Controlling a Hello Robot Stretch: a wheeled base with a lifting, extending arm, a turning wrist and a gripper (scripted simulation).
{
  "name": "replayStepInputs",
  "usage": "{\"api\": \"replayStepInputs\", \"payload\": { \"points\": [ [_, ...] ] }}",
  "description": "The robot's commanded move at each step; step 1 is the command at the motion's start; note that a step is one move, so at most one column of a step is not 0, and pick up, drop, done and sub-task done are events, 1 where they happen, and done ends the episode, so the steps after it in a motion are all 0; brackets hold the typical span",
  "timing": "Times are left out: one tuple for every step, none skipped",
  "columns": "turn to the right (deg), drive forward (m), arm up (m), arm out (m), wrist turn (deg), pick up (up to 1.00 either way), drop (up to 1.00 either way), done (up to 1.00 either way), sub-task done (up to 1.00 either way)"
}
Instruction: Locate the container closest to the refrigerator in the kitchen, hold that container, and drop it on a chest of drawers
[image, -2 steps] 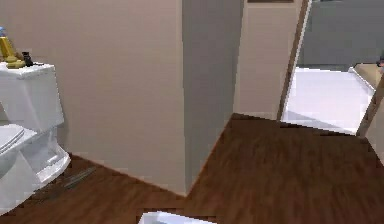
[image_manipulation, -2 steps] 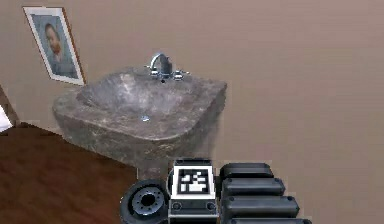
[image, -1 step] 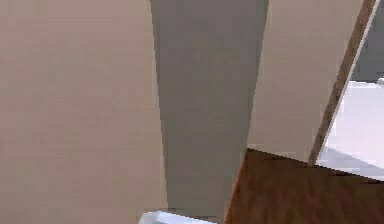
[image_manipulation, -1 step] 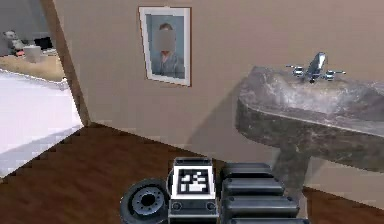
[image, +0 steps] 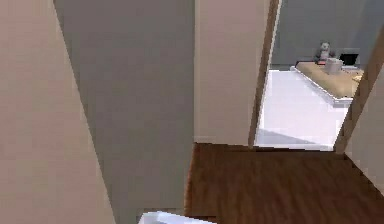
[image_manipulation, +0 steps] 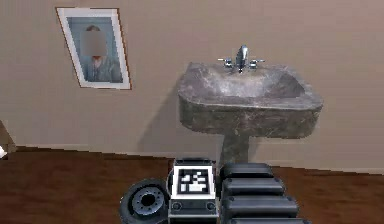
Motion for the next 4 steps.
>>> {"api": "replayStepInputs", "payload": {
  "points": [
    [0.0,0.05,0.00,0.00,0.0,0.00,0.00,0.00,0.00],
    [30.0,0.00,0.00,0.00,0.0,0.00,0.00,0.00,0.00],
    [3.0,0.00,0.00,0.00,0.0,0.00,0.00,0.00,0.00],
    [0.0,1.00,0.00,0.00,0.0,0.00,0.00,0.00,0.00]
  ]
}}
